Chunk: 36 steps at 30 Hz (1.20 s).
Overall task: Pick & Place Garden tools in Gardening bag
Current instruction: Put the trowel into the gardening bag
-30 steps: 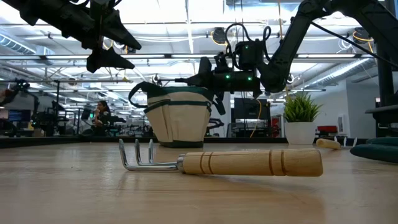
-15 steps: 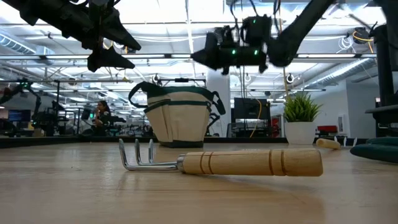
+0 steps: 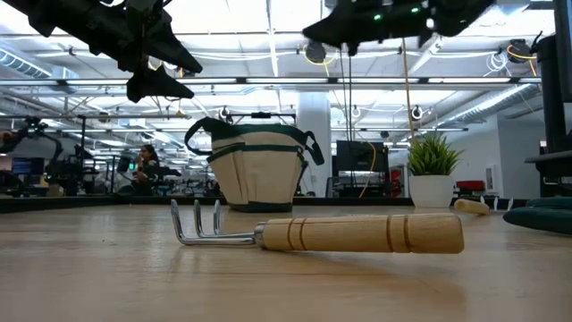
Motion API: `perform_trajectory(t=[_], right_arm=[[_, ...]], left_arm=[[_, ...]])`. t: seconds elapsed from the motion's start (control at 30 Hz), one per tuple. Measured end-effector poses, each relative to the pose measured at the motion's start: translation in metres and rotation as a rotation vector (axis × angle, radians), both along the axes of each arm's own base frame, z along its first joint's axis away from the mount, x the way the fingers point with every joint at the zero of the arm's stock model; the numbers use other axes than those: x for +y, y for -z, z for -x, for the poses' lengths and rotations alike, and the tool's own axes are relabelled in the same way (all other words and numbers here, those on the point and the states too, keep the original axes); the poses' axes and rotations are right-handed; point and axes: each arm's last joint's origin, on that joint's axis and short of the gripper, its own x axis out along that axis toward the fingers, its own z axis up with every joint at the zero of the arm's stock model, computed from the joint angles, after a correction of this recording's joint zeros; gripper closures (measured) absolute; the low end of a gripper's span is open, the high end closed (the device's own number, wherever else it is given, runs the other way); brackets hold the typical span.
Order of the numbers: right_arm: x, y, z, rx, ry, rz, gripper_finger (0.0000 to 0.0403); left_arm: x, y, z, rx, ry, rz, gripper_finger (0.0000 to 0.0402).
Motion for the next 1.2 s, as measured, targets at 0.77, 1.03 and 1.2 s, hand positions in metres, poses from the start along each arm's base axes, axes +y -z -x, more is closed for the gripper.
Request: perform_trajectory(t=[0.77, 1.03, 1.2], right_arm=[[0.056, 0.046, 0.118, -0.078, -0.095, -0.157, 0.0402], [0.062, 0.059, 0.134, -0.029, -0.092, -0.212, 0.0402], [0.066, 0.078, 0.142, -0.038, -0.120, -0.258, 0.0403]], left_arm=[[-0.011, 0.000, -0.001, -0.011, 0.038, 0.045, 0.0108], [-0.017, 0.000, -0.001, -0.027, 0.031, 0.126, 0.0107], [-0.025, -0.014, -0.002, -0.053, 0.065, 0.154, 0.0108]])
